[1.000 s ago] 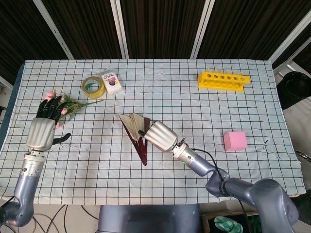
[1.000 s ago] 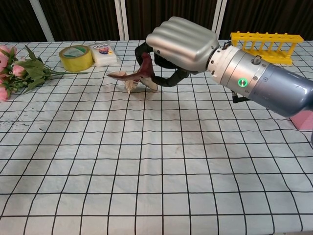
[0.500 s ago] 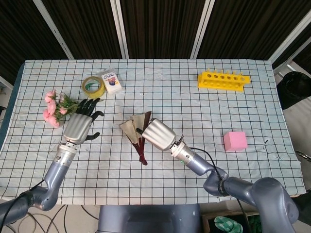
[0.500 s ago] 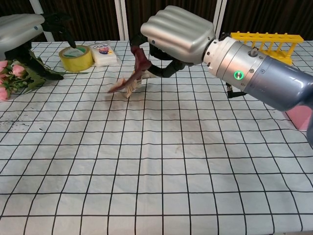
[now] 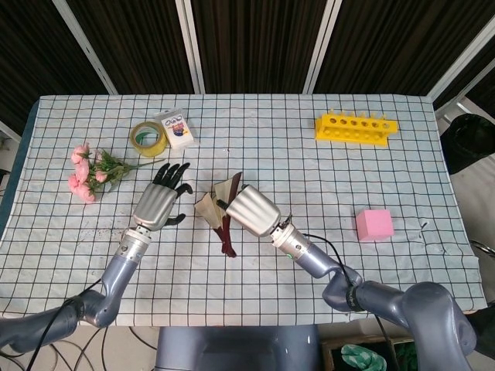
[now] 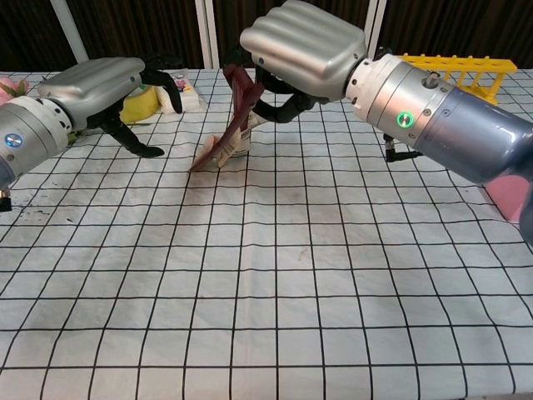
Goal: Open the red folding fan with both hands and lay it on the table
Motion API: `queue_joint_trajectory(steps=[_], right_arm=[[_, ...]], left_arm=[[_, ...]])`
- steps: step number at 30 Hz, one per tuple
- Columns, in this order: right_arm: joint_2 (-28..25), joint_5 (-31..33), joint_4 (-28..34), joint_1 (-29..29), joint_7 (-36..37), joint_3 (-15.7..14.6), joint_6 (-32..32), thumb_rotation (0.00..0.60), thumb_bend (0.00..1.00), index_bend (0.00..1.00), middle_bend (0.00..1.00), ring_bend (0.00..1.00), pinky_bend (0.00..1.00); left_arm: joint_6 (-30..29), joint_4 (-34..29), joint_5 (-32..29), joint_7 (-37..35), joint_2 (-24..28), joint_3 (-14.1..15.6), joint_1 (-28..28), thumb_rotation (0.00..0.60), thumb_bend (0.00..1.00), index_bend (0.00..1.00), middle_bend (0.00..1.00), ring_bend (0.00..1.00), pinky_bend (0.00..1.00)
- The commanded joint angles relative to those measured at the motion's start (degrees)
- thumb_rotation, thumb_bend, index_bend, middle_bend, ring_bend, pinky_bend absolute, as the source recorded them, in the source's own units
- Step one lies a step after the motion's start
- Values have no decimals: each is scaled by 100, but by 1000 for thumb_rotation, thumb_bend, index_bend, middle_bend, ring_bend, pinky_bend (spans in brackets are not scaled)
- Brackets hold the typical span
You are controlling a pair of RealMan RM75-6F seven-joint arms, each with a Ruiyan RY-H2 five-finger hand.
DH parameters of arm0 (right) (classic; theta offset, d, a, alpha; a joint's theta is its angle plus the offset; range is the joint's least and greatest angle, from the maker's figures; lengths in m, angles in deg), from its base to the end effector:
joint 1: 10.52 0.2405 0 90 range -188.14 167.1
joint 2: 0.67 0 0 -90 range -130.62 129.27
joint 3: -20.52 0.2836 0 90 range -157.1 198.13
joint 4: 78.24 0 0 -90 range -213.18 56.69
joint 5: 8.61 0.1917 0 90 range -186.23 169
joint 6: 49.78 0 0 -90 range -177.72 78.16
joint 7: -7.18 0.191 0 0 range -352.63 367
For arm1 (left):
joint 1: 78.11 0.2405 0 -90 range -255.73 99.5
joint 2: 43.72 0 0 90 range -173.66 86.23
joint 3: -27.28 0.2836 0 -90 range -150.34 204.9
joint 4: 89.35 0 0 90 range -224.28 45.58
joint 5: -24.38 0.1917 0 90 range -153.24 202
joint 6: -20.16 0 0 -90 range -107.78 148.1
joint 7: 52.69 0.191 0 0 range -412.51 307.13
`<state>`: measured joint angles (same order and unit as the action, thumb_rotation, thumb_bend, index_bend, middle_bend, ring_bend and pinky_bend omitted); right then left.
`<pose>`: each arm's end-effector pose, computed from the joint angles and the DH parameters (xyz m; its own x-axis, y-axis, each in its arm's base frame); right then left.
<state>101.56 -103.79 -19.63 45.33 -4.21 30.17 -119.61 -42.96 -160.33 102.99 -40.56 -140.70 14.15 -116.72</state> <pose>-0.0211 -0.4128 -0.0358 0.4523 0.3062 0.8376 -0.4468 -0.7351 0.5100 -0.1580 0.4076 -0.0147 0.4017 0.0425 0.9148 0.8438 -0.4052 -0.3517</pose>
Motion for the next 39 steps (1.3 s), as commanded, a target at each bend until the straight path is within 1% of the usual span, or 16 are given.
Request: queue_joint_trajectory(steps=[1, 4, 9, 17, 24, 26, 29, 31, 36, 39], right_arm=[[18, 32, 9, -12, -20, 14, 3, 600, 437, 905, 944, 974, 837], [42, 68, 18, -20, -45, 32, -2, 600, 438, 904, 944, 974, 836], [75, 120, 59, -50, -64, 48, -19, 600, 438, 905, 944, 974, 837], [102, 207, 194, -77, -150, 101, -24, 600, 437, 905, 944, 974, 837], [90, 247, 275, -90, -200, 121, -12, 600, 437, 905, 944, 974, 837], [72, 249, 302, -89, -215, 130, -14, 600, 436, 905, 944, 974, 837], [47, 258, 334, -87, -223, 150, -18, 600, 437, 905, 944, 974, 837], [29, 271, 353, -90, -223, 164, -19, 600, 437, 905, 944, 974, 837], [-30, 273, 380, -103, -202, 170, -32, 600, 437, 905, 944, 974, 837], [-48, 275, 386, -109, -202, 171, -36, 600, 437, 905, 944, 974, 837]], left_arm=[[-137, 62, 110, -167, -80, 113, 53, 600, 173, 406, 21, 0, 0], [-237, 190, 220, -253, -153, 234, 94, 600, 174, 408, 21, 0, 0], [-342, 507, 315, -369, -362, 323, 101, 600, 178, 406, 18, 0, 0], [-561, 1630, 499, -800, -1208, 308, -96, 600, 186, 363, 14, 0, 0], [-640, 2291, 506, -1134, -1744, 186, -283, 600, 215, 365, 14, 0, 0], [-638, 2495, 528, -1209, -1911, 166, -373, 600, 242, 374, 15, 0, 0], [-719, 2700, 543, -1368, -2085, 136, -425, 600, 326, 423, 20, 0, 0], [-808, 2805, 572, -1459, -2156, 134, -438, 600, 369, 489, 28, 0, 0], [-1031, 2978, 622, -1658, -2170, 107, -443, 600, 394, 612, 50, 0, 0], [-1086, 2970, 580, -1735, -2132, 39, -446, 600, 394, 637, 56, 0, 0]])
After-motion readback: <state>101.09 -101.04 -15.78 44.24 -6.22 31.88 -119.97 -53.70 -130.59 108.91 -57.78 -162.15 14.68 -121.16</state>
